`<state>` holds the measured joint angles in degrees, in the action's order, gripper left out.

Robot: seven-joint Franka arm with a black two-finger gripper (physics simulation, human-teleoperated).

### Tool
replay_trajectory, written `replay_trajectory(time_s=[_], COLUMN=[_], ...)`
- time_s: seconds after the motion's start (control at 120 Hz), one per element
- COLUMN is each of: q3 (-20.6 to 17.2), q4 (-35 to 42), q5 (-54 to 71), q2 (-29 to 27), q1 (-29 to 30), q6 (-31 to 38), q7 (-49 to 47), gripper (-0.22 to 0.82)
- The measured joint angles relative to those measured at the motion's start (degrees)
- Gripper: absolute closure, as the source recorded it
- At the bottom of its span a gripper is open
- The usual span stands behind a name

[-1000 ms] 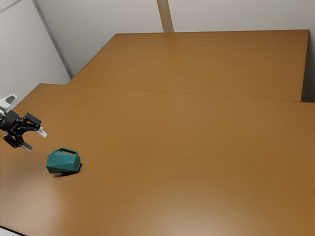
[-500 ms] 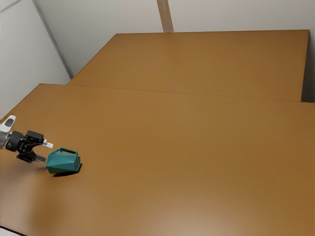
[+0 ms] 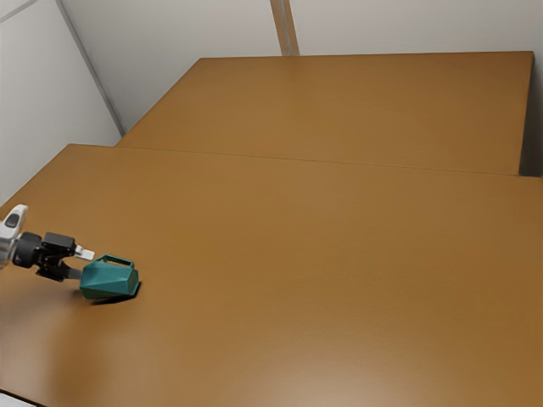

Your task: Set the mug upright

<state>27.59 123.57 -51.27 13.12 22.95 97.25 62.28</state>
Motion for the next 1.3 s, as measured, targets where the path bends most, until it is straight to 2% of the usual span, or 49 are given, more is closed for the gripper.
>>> replay_trajectory(time_s=[0.367, 0.458, 0.625, 0.725, 0.983, 1.3], q3=[-0.11, -0.11, -0.15, -0.16, -0.15, -0.15], q4=[3.34, 3.60, 4.13, 4.52, 5.31, 5.99], q5=[-2.50, -2.60, -2.93, -3.16, -4.98, -7.76], q2=[-1.56, -1.58, -1.52, -1.59, -2.14, -3.09], q1=[-2.89, -3.03, -3.10, -3.10, -3.12, -3.56], q6=[0.27, 0.57, 1.15, 1.40, 0.82, -0.84], q7=[1.94, 2.01, 1.73, 1.48, 0.89, 0.34], gripper=[0.03, 0.14, 0.50, 0.62, 0.74, 0.77])
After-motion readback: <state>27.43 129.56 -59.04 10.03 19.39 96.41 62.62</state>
